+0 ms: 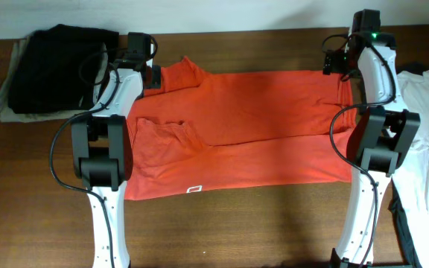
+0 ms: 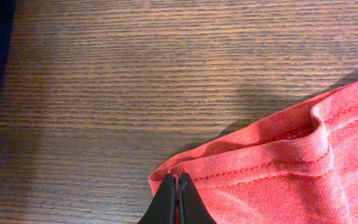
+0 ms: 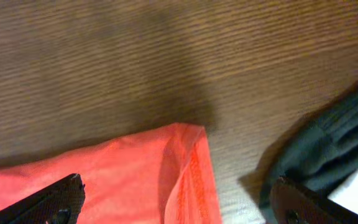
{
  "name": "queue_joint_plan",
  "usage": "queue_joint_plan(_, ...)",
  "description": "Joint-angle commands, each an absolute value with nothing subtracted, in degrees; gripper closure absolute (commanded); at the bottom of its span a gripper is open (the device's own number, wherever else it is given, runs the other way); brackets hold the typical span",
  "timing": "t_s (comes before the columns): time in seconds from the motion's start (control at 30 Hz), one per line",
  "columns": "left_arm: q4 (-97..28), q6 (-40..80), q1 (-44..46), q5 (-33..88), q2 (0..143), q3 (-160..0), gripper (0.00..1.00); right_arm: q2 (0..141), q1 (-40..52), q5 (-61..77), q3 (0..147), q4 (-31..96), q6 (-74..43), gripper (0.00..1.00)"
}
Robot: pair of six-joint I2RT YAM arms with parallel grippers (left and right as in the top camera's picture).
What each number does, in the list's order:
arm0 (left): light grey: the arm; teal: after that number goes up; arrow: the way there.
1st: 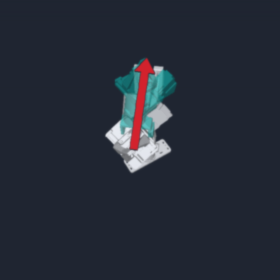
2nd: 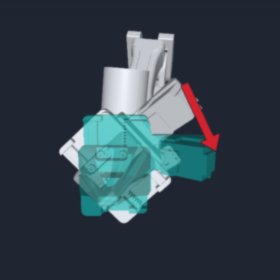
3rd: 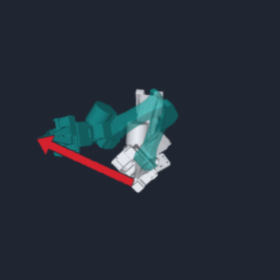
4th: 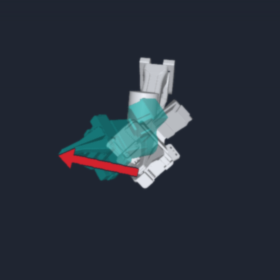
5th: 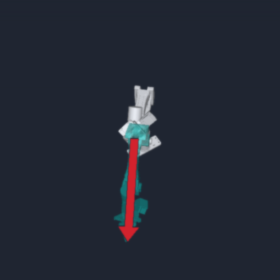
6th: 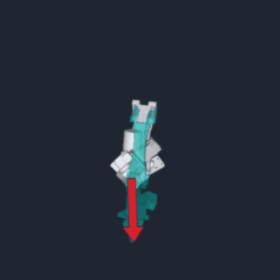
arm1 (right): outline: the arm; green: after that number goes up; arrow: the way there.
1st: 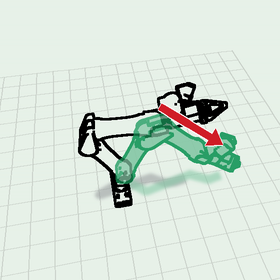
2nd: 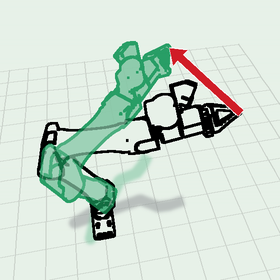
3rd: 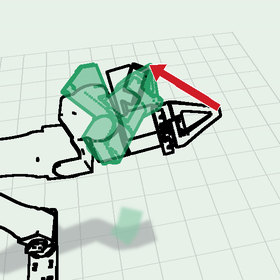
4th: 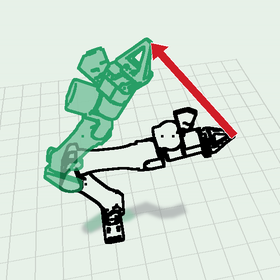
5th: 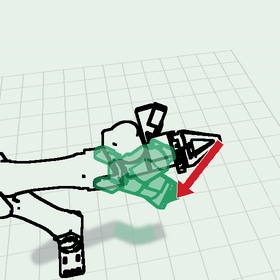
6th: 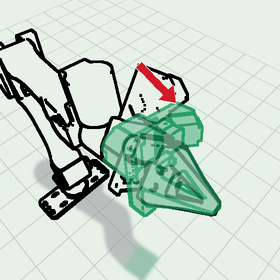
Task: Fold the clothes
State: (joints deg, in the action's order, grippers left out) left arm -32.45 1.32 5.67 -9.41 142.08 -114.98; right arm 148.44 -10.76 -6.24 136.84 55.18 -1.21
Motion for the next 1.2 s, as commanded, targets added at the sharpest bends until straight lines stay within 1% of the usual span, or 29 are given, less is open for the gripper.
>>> queue_joint_plan(0.0, -33.3, 2.2, 5.5, -9.8, 145.6, -114.3, 0.99, 150.0, -10.7, -7.1, 138.0, 54.1, -0.6, 0.01)
queue_joint_plan(0.23, -33.3, 2.2, 5.5, -9.9, 145.7, -114.3, 0.99, 152.1, -10.6, -6.3, 138.0, 53.3, -0.9, 0.00)
queue_joint_plan(0.27, -33.2, 2.2, 5.5, -9.9, 145.7, -114.3, 0.99, 152.2, -10.6, -6.3, 138.0, 53.3, -0.9, 0.02)
queue_joint_plan(0.37, -33.2, 2.2, 5.5, -9.8, 145.7, -114.3, 0.99, 152.3, -10.3, -6.2, 137.8, 52.7, -0.9, 0.11)
queue_joint_plan(0.4, -33.2, 2.2, 5.5, -9.8, 145.7, -114.3, 0.99, 152.3, -10.2, -6.3, 137.8, 52.5, -0.9, 0.19)
queue_joint_plan(0.43, -33.2, 2.2, 5.5, -9.8, 145.7, -114.3, 0.99, 152.3, -10.1, -6.2, 137.8, 52.3, -0.9, 0.30)
queue_joint_plan(0.47, -33.2, 2.2, 5.5, -9.7, 145.7, -114.3, 0.99, 152.3, -10.1, -6.2, 137.8, 52.2, -1.0, 0.32)
queue_joint_plan(0.6, -33.2, 2.1, 5.5, -7.7, 145.7, -114.3, 0.99, 152.4, -10.1, -5.2, 137.8, 51.5, -3.4, 0.32)
queue_joint_plan(0.87, -33.2, 2.1, 5.5, -7.7, 145.7, -114.3, 0.99, 152.4, -10.8, -4.8, 137.8, 51.3, -3.5, 0.31)
queue_joint_plan(1.07, -33.1, 2.2, 5.5, -7.7, 145.7, -114.3, 0.99, 152.6, -12.7, -0.3, 136.4, 50.9, -3.4, 0.31)
queue_joint_plan(1.17, -33.0, 2.1, 5.5, -7.7, 145.7, -114.3, 0.99, 153.0, -12.9, -0.2, 135.5, 50.5, -3.4, 0.31)
